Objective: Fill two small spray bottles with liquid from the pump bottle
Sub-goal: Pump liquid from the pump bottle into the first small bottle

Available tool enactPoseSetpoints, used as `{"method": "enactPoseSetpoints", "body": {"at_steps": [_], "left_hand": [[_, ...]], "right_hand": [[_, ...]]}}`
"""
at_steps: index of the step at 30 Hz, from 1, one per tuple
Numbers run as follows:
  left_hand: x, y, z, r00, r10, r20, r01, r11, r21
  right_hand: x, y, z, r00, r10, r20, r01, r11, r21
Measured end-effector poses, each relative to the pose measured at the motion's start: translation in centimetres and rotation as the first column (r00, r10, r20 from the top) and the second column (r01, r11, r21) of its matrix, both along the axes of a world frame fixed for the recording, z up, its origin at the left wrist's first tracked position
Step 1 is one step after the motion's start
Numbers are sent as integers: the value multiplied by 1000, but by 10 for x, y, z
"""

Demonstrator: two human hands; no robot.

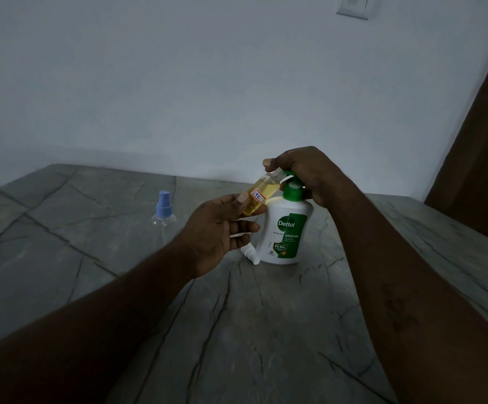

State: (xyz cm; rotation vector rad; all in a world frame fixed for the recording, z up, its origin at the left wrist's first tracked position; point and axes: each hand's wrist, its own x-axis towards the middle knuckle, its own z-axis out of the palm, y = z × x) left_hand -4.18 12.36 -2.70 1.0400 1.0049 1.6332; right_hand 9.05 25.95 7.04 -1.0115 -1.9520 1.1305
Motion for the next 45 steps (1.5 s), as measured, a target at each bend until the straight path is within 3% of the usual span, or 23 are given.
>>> {"method": "enactPoseSetpoints", "body": {"at_steps": [6,13,21,28,35,45], "left_hand": [[1,-2,0,1000,8,-13,-8,1000,-5],[1,-2,1,1000,-11,-1,11,1000,9],[1,-1,-2,1000,-11,-12,11,1000,3],[-1,1,-1,1000,-13,-15,13,1000,12],[-2,1,-2,1000,0,20,1,1000,-9],[-3,0,0,1000,-5,-2,5,1000,-18]], "right_hand": [[0,0,-4,999,27,-47,-29,999,-32],[0,1,0,1000,-12,12,12,999,42],[-2,4,-7,999,21,-41,-22,999,-32],[1,-2,2,1000,-2,22,0,997,81],[-2,2,-6,1000,9,1,-9,1000,-21],[1,-4,3,1000,-22,16,20,997,81]]}}
